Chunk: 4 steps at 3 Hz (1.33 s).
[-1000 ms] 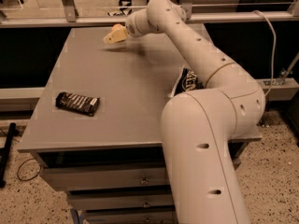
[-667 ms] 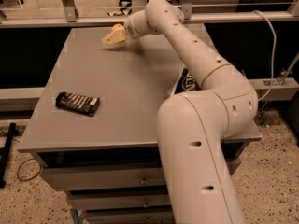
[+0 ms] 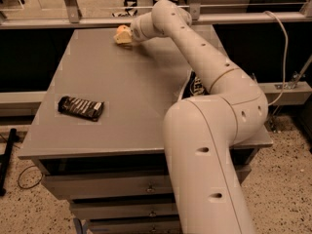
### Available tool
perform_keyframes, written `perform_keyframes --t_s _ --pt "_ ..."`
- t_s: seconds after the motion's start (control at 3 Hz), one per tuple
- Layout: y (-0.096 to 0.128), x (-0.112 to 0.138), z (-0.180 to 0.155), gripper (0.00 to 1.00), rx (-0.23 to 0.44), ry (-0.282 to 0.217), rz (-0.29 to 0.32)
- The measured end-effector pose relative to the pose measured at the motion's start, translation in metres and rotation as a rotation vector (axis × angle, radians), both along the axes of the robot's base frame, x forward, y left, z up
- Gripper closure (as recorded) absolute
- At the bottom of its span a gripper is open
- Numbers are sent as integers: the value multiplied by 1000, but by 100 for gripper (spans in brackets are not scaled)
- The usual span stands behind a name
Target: Move orange near rxbar chocolate
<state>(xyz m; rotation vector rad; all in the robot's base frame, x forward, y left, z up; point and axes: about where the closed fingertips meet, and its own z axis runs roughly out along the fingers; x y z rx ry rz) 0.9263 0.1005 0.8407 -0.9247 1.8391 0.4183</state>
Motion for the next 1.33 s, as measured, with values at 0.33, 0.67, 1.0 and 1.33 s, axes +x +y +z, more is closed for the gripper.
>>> perform_keyframes --t_s 0.33,0.67,1.0,1.33 --pt "-6 -4 7 65 5 -20 1" --pt "-10 -23 24 88 18 -51 44" --pt "-9 -60 44 100 32 -80 139" --pt "-11 -111 55 100 27 -76 272"
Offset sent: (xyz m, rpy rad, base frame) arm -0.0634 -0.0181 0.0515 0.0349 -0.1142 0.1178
